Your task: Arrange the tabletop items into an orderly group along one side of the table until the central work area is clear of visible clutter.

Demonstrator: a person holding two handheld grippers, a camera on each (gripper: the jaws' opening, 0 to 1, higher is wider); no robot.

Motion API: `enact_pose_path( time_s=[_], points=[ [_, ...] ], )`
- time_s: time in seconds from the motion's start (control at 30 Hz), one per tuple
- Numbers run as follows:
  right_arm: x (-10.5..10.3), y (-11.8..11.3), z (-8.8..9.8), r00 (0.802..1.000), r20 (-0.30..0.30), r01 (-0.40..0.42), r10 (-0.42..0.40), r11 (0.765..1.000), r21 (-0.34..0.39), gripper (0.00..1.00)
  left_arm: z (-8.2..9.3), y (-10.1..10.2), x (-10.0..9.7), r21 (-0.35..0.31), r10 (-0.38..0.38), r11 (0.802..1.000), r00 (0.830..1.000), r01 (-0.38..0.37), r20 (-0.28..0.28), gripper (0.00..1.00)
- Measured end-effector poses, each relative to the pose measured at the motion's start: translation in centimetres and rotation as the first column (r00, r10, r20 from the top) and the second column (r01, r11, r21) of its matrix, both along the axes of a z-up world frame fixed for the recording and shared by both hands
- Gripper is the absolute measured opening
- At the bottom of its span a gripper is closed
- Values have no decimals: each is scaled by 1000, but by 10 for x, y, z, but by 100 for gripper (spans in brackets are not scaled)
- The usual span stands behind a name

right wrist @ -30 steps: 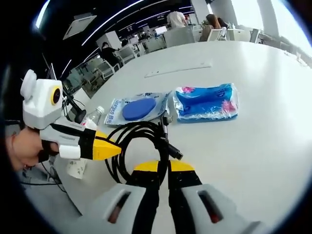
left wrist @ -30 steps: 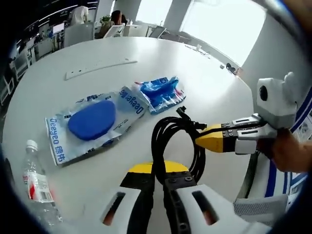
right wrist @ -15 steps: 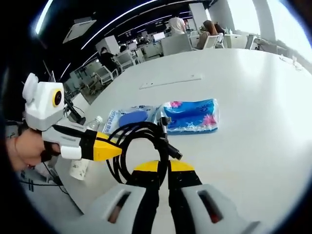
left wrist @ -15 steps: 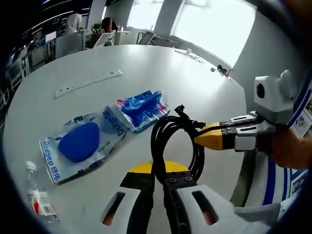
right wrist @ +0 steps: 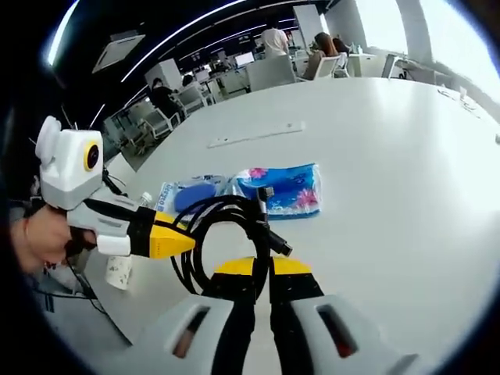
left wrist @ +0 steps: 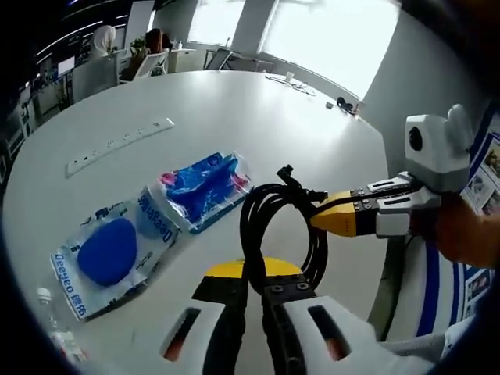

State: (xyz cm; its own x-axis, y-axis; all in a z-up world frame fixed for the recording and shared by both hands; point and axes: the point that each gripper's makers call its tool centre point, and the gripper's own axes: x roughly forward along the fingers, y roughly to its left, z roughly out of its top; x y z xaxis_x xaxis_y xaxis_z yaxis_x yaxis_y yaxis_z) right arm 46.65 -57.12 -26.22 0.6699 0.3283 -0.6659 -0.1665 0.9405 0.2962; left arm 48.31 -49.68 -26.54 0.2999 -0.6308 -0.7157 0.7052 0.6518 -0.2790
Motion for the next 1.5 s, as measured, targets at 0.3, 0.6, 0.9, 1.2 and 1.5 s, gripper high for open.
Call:
enact_pose_path(
  time_s=[0.3,0.6,0.9,1.2,1.5],
  points=[
    [5,-5,-21,999,-49,-3,3,1000,-9,2,-20,-5,3,15,8,1000,999,-7,-48,2],
    [10,-5,-42,996,-91,-2,1,1000,-10,2,-41,-3,7,26,40,999,993,-37,-109,2],
    [10,-4,-59,992,-127,1,-2,1000,-9,3,-56,-2,7,37,59,998,987,-54,-151,2],
    [11,-5,-64,991,-136,7,-7,1000,1,3,-61,-3,8,35,76,997,982,-71,-173,3],
    [13,-6,-70,990,-137,10,-10,1000,0,4,-68,-3,10,29,98,995,978,-95,-183,4]
  ],
)
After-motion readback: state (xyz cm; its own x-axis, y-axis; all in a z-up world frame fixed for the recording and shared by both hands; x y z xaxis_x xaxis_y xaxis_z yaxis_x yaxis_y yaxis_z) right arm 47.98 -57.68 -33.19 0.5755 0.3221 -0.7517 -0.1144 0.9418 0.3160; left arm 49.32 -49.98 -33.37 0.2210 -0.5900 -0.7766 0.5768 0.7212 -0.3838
